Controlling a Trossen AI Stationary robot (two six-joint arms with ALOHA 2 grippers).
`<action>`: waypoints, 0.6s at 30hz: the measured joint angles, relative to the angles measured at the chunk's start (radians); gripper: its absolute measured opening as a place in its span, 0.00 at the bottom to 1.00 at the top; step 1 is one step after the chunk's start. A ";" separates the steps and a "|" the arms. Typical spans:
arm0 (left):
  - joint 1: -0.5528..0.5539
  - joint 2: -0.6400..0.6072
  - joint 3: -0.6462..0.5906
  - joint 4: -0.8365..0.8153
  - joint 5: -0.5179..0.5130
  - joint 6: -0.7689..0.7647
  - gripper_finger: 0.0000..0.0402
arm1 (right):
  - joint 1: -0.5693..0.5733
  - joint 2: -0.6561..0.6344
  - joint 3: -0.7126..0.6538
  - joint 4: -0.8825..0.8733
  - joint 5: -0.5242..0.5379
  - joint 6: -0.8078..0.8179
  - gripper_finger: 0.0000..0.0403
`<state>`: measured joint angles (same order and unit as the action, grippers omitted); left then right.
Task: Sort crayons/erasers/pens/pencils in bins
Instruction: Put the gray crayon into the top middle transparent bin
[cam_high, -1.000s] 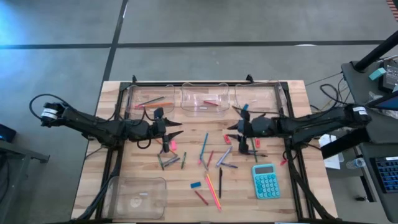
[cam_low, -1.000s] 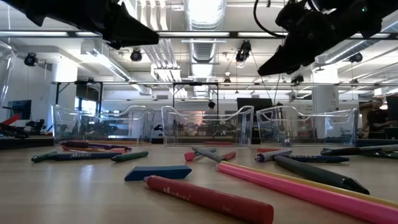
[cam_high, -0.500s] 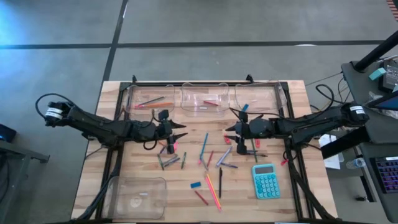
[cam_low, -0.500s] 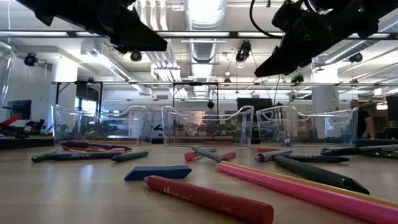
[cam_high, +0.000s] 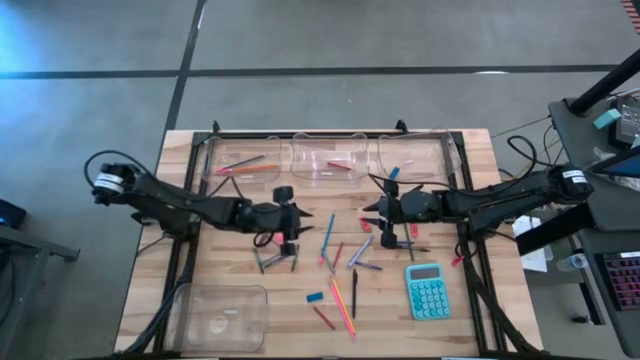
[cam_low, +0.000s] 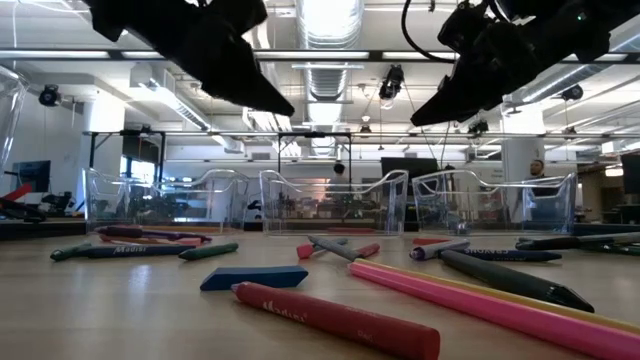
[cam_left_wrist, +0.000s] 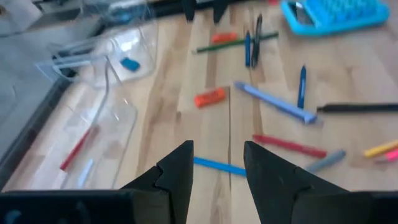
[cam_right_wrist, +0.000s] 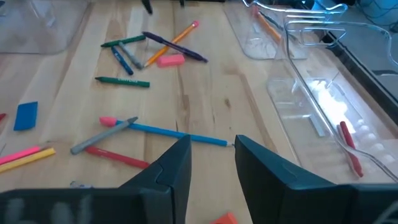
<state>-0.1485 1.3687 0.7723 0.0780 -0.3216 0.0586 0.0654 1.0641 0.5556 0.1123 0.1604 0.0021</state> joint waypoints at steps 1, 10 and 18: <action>0.003 0.010 0.002 0.000 0.001 0.000 0.32 | 0.000 0.000 0.000 0.000 0.000 -0.001 0.29; 0.031 0.059 0.024 0.015 0.068 0.000 0.32 | 0.000 0.008 -0.002 0.001 0.000 -0.003 0.26; 0.034 0.107 0.059 0.016 0.093 0.000 0.32 | 0.000 0.062 -0.003 0.029 0.000 -0.015 0.23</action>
<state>-0.1141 1.4754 0.8315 0.0945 -0.2290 0.0587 0.0650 1.1266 0.5526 0.1412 0.1600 -0.0128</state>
